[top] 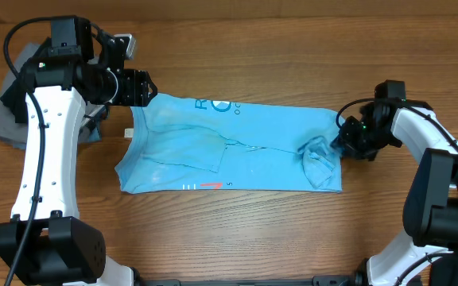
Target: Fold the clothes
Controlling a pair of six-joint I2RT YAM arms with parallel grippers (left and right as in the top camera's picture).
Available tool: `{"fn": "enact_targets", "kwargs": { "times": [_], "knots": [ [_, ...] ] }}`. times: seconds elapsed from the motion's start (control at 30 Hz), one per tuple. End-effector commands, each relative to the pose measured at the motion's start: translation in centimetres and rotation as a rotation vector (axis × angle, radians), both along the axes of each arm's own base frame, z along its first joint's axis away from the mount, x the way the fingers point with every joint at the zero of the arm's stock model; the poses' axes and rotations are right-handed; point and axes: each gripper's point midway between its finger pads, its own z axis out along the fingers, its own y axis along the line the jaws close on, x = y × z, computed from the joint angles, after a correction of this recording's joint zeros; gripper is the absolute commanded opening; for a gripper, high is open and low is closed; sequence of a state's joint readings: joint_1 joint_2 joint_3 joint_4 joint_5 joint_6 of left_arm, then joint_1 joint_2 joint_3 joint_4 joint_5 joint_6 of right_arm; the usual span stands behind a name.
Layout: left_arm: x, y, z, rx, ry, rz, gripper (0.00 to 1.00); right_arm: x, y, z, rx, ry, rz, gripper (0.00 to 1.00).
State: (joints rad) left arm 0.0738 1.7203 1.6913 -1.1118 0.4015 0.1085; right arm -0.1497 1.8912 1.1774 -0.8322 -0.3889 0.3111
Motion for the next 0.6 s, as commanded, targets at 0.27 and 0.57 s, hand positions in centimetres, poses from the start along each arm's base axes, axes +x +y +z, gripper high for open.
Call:
{"fn": "enact_targets", "kwargs": {
  "times": [0.27,0.57],
  "knots": [
    [-0.1,-0.1,2.0,-0.005,-0.054,-0.019,0.66,3.2,5.8,6.2,0.391,-0.218,0.065,0.21],
    [-0.1,-0.1,2.0,-0.007,-0.050,-0.016,0.66,6.6,8.4,8.7,0.443,-0.422,0.156,0.38]
  ]
}}
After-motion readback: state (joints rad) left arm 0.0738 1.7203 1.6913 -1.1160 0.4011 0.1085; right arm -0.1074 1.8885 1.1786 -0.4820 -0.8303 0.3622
